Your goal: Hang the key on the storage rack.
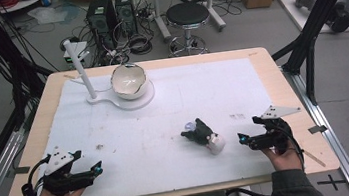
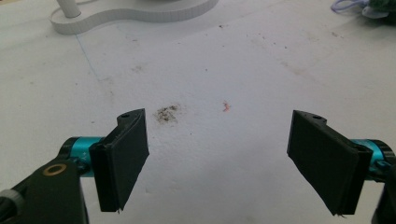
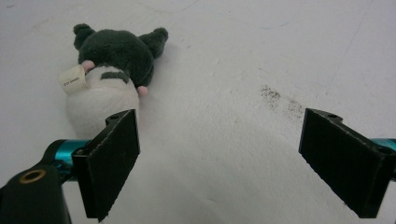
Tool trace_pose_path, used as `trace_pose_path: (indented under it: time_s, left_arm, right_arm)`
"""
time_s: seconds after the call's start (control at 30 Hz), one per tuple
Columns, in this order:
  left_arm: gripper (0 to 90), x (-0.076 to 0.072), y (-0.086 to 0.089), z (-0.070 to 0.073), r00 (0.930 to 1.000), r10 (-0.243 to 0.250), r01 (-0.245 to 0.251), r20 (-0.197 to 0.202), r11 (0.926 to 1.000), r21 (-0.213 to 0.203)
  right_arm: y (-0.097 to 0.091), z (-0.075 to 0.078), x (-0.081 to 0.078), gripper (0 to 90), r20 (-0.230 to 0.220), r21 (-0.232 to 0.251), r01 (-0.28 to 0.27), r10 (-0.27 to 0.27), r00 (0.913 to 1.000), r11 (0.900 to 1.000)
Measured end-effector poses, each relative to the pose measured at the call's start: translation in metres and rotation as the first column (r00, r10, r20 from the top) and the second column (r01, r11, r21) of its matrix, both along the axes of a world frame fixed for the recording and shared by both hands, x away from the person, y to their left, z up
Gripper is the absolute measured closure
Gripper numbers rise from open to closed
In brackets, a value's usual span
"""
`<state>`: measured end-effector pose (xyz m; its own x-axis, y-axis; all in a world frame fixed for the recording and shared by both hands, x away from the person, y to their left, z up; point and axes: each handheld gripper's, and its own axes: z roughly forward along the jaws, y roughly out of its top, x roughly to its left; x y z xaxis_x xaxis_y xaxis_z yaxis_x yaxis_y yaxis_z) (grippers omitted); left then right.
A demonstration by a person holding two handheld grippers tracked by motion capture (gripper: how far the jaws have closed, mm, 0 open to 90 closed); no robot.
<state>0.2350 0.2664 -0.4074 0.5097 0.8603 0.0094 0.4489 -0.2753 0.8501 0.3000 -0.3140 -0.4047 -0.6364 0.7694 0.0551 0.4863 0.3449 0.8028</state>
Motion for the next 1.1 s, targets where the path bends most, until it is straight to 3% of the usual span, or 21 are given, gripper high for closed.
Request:
trace_pose_path:
  time_s: [1.1]
  left_arm:
    - [20.8,-0.0016,-0.0024,0.0016,0.9998,-0.018,0.018,0.003,0.9998,-0.002]
  right_arm:
    - [0.0052,0.0053,-0.001,11.5,0.025,0.002,-0.02,0.02,0.9995,0.9998]
